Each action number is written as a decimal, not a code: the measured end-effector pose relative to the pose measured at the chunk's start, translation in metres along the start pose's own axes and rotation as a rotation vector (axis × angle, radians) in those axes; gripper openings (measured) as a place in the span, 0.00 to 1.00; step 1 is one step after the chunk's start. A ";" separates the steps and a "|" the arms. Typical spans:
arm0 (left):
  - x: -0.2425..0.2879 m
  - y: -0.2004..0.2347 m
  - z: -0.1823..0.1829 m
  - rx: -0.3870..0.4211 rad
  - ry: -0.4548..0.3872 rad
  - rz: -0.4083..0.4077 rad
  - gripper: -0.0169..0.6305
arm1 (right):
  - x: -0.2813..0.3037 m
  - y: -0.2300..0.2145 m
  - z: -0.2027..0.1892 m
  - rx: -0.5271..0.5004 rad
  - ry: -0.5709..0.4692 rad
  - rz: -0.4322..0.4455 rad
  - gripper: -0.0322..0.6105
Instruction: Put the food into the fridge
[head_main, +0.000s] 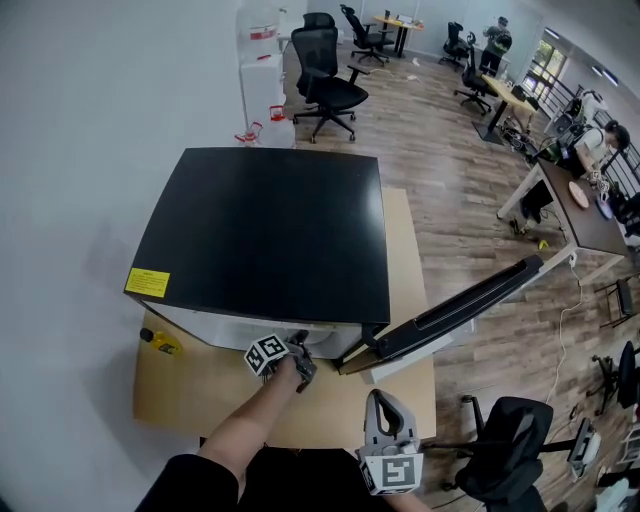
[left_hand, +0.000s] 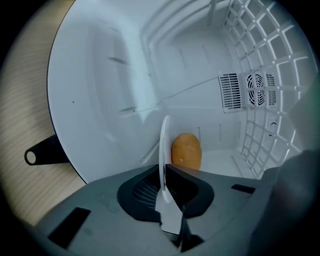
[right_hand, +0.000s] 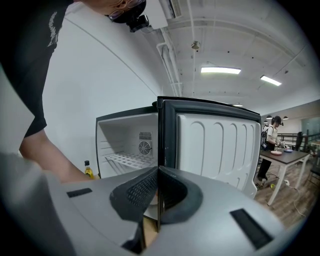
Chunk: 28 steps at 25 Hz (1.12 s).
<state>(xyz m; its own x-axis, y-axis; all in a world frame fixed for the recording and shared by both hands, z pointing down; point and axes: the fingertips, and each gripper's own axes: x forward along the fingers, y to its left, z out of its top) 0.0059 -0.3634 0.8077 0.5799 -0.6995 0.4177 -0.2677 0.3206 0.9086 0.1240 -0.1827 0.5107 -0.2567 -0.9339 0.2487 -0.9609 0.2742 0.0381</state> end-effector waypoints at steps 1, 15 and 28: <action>0.000 0.001 0.000 0.011 0.003 0.016 0.07 | 0.000 0.000 0.001 -0.003 -0.004 0.001 0.14; 0.004 -0.011 -0.003 0.426 0.051 0.190 0.24 | 0.004 0.007 0.008 -0.013 -0.019 0.017 0.14; 0.004 -0.010 -0.002 0.837 0.063 0.360 0.46 | -0.008 0.010 0.002 0.014 -0.006 0.010 0.14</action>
<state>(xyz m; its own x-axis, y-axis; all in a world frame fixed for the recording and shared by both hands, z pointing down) 0.0123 -0.3686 0.7999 0.3876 -0.6030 0.6972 -0.8970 -0.0725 0.4360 0.1162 -0.1731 0.5070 -0.2672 -0.9325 0.2428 -0.9596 0.2806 0.0217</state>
